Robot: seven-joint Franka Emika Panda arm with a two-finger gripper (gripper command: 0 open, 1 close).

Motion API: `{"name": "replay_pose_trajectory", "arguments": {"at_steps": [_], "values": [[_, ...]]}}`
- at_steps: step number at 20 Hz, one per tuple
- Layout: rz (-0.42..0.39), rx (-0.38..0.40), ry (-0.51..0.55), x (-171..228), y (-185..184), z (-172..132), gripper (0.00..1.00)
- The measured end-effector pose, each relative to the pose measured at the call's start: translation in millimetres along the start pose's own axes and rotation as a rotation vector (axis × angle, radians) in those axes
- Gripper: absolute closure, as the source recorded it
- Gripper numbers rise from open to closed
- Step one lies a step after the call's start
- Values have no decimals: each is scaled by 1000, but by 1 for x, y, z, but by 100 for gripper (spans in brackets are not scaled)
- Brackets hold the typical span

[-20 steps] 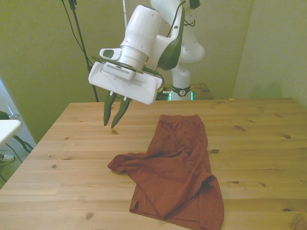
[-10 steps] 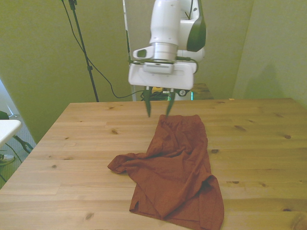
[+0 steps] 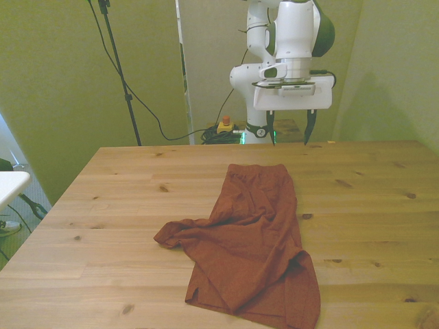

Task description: Fold the shorts

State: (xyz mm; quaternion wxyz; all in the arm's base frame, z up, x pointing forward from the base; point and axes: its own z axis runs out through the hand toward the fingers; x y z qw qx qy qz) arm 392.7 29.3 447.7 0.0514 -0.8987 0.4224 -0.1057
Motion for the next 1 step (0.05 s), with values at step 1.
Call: {"name": "replay_pose_trajectory", "arguments": {"at_steps": [1], "values": [[-2, 6, -8, -11, 5, -1, 0]]}}
